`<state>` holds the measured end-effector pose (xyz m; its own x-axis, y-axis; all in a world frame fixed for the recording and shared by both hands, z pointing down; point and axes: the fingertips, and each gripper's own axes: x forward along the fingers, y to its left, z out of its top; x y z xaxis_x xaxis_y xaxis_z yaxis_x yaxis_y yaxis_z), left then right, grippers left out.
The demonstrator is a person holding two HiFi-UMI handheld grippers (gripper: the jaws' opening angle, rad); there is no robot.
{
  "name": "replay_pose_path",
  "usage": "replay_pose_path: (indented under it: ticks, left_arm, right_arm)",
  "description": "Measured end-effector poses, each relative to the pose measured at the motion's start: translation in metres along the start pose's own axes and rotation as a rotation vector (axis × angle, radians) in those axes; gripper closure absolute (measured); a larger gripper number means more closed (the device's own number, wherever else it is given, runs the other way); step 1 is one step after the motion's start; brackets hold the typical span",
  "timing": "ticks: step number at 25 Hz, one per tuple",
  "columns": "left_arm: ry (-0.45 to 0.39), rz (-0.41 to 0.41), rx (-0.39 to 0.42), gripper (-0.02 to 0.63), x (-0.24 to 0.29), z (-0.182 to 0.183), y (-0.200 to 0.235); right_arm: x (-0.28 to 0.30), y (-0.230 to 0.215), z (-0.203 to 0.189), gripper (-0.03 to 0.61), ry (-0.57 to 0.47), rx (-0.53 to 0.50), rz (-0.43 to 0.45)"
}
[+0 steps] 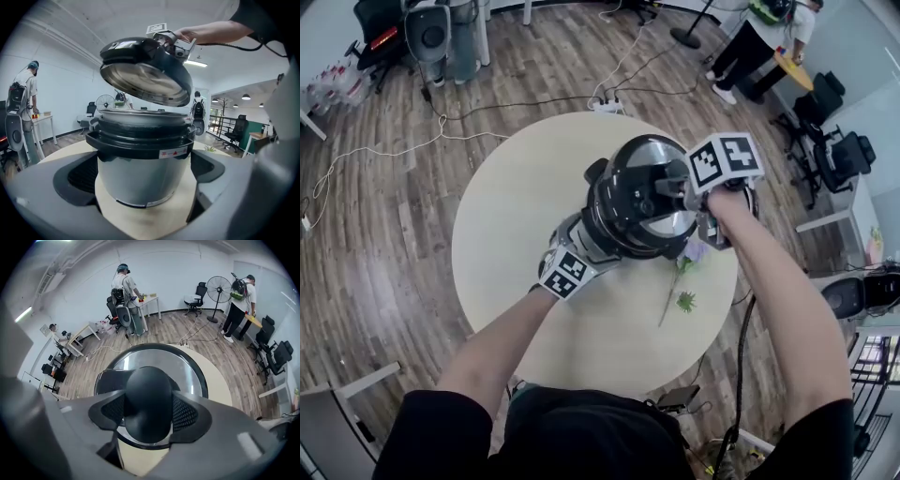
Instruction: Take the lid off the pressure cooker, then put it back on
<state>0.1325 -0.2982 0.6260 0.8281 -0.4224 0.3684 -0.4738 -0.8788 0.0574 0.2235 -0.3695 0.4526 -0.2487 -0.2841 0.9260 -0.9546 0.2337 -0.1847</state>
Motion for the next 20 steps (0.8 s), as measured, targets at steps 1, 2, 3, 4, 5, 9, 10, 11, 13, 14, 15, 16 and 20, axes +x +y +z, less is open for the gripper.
replay_pose_path:
  ticks: [1, 2, 3, 4, 5, 9, 10, 11, 13, 14, 15, 16, 20]
  left_arm:
    - [0.0, 0.0, 0.0, 0.021, 0.001, 0.0, 0.0]
    - [-0.001, 0.001, 0.0, 0.021, 0.002, -0.001, 0.0]
    - [-0.002, 0.002, 0.001, 0.021, 0.003, -0.003, 0.0]
    - [-0.003, 0.003, 0.001, 0.021, 0.005, -0.005, 0.001]
    - [-0.004, 0.004, 0.002, 0.021, 0.005, -0.008, 0.002]
    - [-0.01, 0.005, 0.002, 0.021, 0.004, -0.01, 0.003]
    - [-0.014, 0.005, 0.002, 0.021, 0.004, -0.009, 0.003]
    - [-0.015, 0.004, 0.003, 0.021, 0.003, -0.008, 0.002]
    - [-0.011, 0.0, 0.003, 0.021, 0.0, -0.004, 0.0]
    - [-0.009, -0.002, 0.002, 0.021, 0.0, -0.003, 0.0]
    - [-0.009, -0.002, 0.001, 0.021, 0.0, -0.004, 0.001]
    - [-0.011, -0.001, 0.0, 0.021, 0.002, -0.006, 0.002]
    - [-0.008, 0.006, 0.001, 0.021, -0.001, -0.002, 0.004]
  right_arm:
    - [0.009, 0.001, 0.0, 0.293, 0.007, 0.002, -0.006]
    - [0.017, 0.001, 0.0, 0.293, 0.016, 0.003, -0.013]
    - [0.024, 0.002, 0.0, 0.293, 0.026, 0.001, -0.021]
    - [0.031, 0.002, 0.0, 0.293, 0.038, -0.007, -0.033]
    - [0.037, 0.003, -0.002, 0.292, 0.053, -0.02, -0.048]
    - [0.058, 0.007, -0.01, 0.292, 0.107, -0.046, -0.088]
    - [0.063, 0.007, -0.013, 0.291, 0.112, -0.036, -0.089]
    - [0.068, 0.007, -0.016, 0.293, 0.115, -0.026, -0.093]
    - [0.077, 0.007, -0.02, 0.291, 0.12, -0.024, -0.107]
    - [0.08, 0.007, -0.021, 0.291, 0.122, -0.027, -0.113]
    - [0.083, 0.007, -0.02, 0.291, 0.125, -0.03, -0.115]
    - [0.084, 0.007, -0.019, 0.291, 0.13, -0.033, -0.115]
    - [0.087, 0.009, -0.018, 0.291, 0.17, -0.06, -0.113]
